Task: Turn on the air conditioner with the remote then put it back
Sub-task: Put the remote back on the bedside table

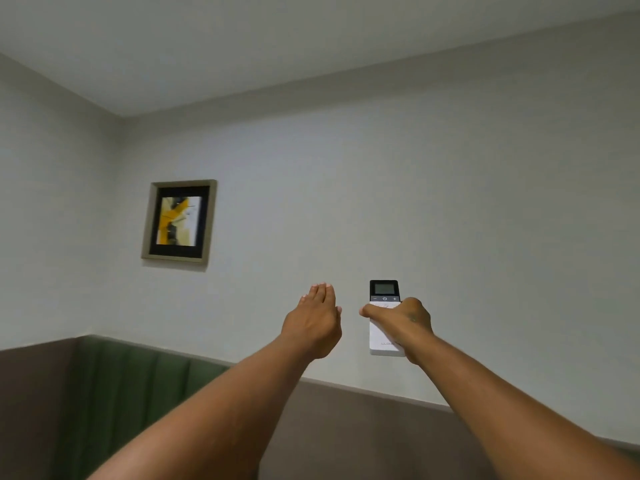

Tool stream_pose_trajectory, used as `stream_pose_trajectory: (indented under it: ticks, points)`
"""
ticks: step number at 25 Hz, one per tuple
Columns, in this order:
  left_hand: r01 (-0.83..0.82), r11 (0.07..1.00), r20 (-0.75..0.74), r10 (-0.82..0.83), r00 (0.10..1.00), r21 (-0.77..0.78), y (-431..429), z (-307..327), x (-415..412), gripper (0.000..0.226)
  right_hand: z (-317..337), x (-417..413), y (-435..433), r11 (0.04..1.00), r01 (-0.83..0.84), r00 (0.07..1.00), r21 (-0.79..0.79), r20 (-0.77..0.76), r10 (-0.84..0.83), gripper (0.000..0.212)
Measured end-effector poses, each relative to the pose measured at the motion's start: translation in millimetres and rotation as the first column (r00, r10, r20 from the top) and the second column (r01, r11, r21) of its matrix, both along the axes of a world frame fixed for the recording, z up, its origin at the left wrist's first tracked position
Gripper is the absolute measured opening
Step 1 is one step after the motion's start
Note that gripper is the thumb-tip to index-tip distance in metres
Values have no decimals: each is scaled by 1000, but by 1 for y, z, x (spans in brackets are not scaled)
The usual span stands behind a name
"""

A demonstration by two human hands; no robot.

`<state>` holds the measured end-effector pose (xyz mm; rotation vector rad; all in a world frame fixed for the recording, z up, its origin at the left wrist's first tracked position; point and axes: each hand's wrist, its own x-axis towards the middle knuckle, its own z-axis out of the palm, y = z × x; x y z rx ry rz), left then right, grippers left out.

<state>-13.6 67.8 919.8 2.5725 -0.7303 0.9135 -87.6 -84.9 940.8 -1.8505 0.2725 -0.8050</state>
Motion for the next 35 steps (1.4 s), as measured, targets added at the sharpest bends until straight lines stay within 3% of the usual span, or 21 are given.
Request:
stream_pose_trajectory:
  ticks: [9,15,18,23,29,32,35]
  points:
    - [216,976,1,-216,976,27,-106,-20,41,59,-32,13,-87,969,247,968,-4,-43,-247,34]
    - [286,950,-163,-265,950,125,-146,-128,87,60,-157,60,-116,940,336,932,-55,-122,-340,45]
    - [363,921,-335,-299,893,145,-159,-232,109,60,-265,91,-122,934,353,890,-63,-287,-356,37]
    - [409,886,-596,-210,775,220,-159,-481,112,59,-522,110,-119,946,321,727,-38,-631,-272,51]
    - [462,817,-800,-1,599,345,-119,-780,52,62,-811,70,-69,932,361,553,34,-813,-184,48]
    - [532,765,-857,51,513,364,-102,-875,29,69,-906,62,-57,951,308,489,-15,-855,-172,56]
    - [541,769,-864,28,504,340,-92,-932,11,72,-960,60,-47,964,245,414,-105,-887,-202,64]
